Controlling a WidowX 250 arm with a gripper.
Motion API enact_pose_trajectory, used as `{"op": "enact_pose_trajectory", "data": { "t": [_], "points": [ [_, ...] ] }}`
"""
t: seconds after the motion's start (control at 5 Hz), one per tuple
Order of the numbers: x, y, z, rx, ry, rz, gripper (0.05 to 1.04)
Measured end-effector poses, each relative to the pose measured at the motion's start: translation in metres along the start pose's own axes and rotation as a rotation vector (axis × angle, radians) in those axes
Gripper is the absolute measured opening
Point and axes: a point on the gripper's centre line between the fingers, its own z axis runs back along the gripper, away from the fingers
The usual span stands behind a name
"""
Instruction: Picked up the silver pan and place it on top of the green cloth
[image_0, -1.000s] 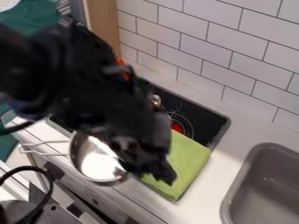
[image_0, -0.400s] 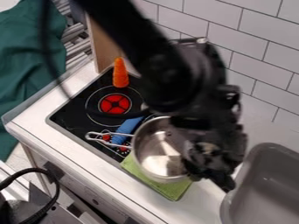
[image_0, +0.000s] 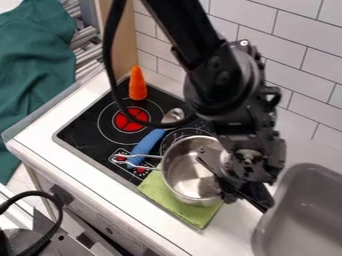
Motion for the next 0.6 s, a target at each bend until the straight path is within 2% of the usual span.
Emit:
{"op": "enact_pose_trajectory", "data": {
  "t": [0.4,0.6],
  "points": [
    [-0.008,0.027,-0.013,-0.004,0.055,0.075,0.085],
    [-0.012,0.025,-0.013,-0.028,0.083,0.021,0.243]
  ]
}}
